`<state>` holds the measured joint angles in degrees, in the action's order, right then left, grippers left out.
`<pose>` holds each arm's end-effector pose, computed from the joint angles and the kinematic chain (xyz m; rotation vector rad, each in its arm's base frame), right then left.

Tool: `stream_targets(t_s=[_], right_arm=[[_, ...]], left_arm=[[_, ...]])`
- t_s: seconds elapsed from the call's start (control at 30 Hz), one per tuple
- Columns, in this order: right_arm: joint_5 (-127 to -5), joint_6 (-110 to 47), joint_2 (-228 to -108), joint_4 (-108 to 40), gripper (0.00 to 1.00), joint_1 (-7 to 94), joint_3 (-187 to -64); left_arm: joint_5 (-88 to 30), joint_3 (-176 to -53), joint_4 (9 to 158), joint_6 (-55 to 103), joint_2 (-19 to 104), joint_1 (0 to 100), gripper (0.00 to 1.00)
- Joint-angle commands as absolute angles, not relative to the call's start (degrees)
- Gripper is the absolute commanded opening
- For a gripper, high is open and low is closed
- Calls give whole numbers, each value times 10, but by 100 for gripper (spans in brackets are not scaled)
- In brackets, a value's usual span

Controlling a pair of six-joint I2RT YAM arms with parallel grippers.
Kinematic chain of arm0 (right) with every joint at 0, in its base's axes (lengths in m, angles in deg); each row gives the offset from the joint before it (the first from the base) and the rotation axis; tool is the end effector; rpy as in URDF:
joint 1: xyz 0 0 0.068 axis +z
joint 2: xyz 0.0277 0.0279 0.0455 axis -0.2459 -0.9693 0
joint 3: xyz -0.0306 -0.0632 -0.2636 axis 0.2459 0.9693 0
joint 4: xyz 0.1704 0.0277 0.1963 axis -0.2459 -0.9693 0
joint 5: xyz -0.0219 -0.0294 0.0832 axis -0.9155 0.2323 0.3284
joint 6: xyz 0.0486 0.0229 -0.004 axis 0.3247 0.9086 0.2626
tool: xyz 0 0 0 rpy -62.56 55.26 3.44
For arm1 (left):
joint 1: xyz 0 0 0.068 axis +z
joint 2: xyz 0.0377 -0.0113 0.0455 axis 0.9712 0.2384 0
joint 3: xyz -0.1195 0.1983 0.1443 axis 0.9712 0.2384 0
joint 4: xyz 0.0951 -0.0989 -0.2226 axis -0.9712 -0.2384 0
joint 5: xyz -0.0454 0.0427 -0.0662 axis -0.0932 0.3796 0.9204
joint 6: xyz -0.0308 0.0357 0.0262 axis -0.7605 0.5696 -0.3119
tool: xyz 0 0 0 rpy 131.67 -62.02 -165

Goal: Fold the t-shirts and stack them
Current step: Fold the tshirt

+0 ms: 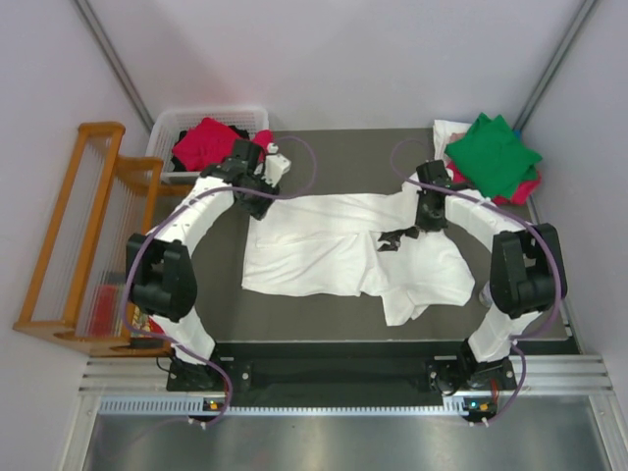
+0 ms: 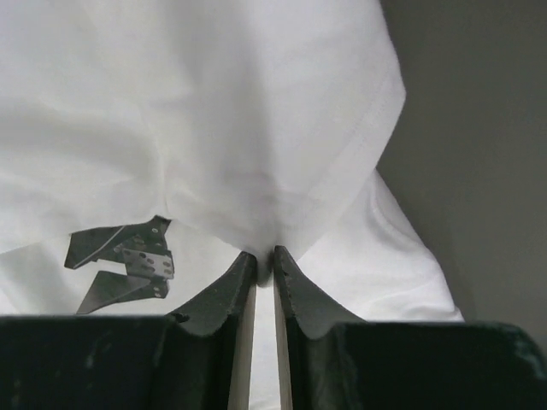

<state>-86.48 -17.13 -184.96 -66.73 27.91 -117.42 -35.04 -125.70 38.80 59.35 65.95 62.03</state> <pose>0.3394 0.0746 0.2064 0.2451 2.6234 -0.0907 0.3595 -0.0920 0.2712 0.8453 2.4480 0.0128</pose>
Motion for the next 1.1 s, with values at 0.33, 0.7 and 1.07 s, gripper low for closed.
stream_targets(t_s=[0.33, 0.7, 1.07], right_arm=[[-927, -135, -1828, -704, 73, 296, -1204], [-929, -148, -1911, -714, 74, 211, -1345], [-905, -154, -1964, -677, 69, 191, -1305]], left_arm=[[-353, -1283, 433, 524, 725, 534, 54], [-397, -1267, 490, 539, 782, 540, 52], [-396, -1283, 516, 549, 811, 552, 51]])
